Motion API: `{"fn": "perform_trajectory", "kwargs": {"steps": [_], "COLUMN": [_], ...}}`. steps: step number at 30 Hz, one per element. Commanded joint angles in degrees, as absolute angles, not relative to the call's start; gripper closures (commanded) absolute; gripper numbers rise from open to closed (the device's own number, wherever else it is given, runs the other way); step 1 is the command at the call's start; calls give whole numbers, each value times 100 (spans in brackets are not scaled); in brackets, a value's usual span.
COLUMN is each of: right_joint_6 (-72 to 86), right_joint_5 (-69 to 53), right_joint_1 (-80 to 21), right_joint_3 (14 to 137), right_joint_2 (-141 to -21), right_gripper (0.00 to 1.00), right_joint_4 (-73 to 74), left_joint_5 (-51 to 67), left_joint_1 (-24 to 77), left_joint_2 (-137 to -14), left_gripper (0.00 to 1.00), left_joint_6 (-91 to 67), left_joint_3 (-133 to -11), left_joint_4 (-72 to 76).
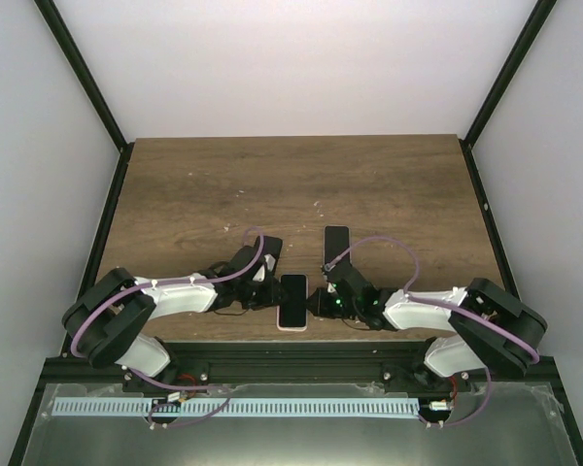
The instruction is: Put the phone into the phone case
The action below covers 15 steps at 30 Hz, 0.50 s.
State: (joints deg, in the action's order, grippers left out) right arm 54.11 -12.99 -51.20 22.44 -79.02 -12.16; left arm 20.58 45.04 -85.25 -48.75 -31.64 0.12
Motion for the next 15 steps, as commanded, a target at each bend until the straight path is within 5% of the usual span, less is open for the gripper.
{"fn": "perform_trajectory", "kwargs": {"steps": [1, 15], "right_joint_6": [5454, 5378], "right_joint_5": [-1075, -905], "right_joint_1": [-5224, -5390], "right_joint_3": [2222, 2436], "right_joint_2": [-8012, -8107], "right_gripper": [97, 96], "right_joint_4": [-1266, -834], "left_joint_5": [2430, 2223], "left_joint_1": [4597, 4597], "left_joint_2": [-8629, -8209], "left_gripper": [62, 57], "left_joint_6": [-5040, -5147], "left_joint_3": [-3138, -2963], "left_joint_4": [346, 8]}}
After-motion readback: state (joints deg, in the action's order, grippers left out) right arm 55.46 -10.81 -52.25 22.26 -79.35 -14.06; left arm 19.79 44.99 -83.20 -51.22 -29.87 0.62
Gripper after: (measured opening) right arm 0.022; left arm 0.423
